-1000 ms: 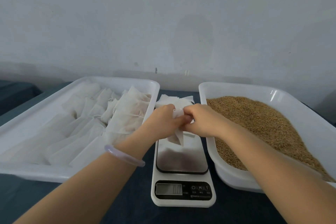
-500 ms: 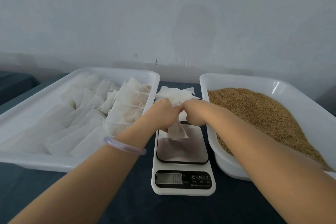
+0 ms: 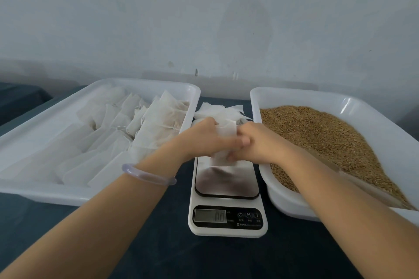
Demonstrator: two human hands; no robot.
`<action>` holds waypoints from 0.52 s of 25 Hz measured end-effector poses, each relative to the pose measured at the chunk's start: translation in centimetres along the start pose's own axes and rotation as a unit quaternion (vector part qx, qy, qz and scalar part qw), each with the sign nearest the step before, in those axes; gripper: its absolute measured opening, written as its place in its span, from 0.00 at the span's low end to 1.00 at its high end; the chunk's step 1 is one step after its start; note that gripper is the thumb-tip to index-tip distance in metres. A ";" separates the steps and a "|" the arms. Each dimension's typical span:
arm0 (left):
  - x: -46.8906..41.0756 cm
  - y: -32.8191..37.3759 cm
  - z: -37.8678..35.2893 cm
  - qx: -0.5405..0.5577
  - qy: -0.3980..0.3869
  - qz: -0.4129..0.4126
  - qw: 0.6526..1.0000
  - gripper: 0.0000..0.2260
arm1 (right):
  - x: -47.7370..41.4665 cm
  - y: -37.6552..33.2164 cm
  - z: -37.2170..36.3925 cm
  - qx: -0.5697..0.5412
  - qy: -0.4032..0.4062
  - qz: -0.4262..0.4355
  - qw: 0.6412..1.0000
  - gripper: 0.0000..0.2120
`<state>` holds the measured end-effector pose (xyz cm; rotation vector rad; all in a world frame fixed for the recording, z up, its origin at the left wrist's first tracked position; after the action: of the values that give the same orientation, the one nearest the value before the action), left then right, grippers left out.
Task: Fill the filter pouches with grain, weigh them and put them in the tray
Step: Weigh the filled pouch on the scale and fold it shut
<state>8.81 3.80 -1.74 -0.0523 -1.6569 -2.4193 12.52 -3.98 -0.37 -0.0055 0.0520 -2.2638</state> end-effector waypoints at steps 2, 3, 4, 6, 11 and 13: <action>0.2 -0.2 0.1 -0.106 -0.012 -0.017 0.994 0.30 | 0.1 0.2 0.0 0.003 0.007 0.004 1.000 0.07; 0.2 -0.1 0.1 -0.143 -0.014 -0.035 0.989 0.27 | 0.1 0.1 0.0 -0.005 0.007 0.012 1.000 0.09; 0.1 0.0 0.0 -0.163 -0.013 -0.054 0.985 0.24 | 0.2 0.1 0.0 -0.021 0.004 0.018 1.000 0.11; 0.1 0.6 0.1 -0.175 0.010 -0.086 0.981 0.19 | 0.5 0.2 0.1 -0.055 0.005 0.013 0.998 0.15; -0.2 1.1 0.3 -0.240 0.026 -0.094 0.966 0.09 | 1.0 0.5 0.4 -0.066 0.013 0.004 0.998 0.13; -0.3 0.7 0.1 -0.251 0.008 -0.074 0.965 0.12 | 0.9 0.0 -0.1 -0.024 -0.010 0.011 1.000 0.12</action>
<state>9.26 3.73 -1.09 0.0143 -1.0325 -2.8825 11.95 -4.69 -0.46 -0.0535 0.0960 -2.2395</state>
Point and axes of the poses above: each hand's wrist, its own x-axis away from the middle knuckle, its own z-axis out of the back of the hand, y = z × x, the point moved 9 cm from there along -x, towards the middle knuckle, and after that the axes turned 11 degrees about x, right-handed, at the moved point
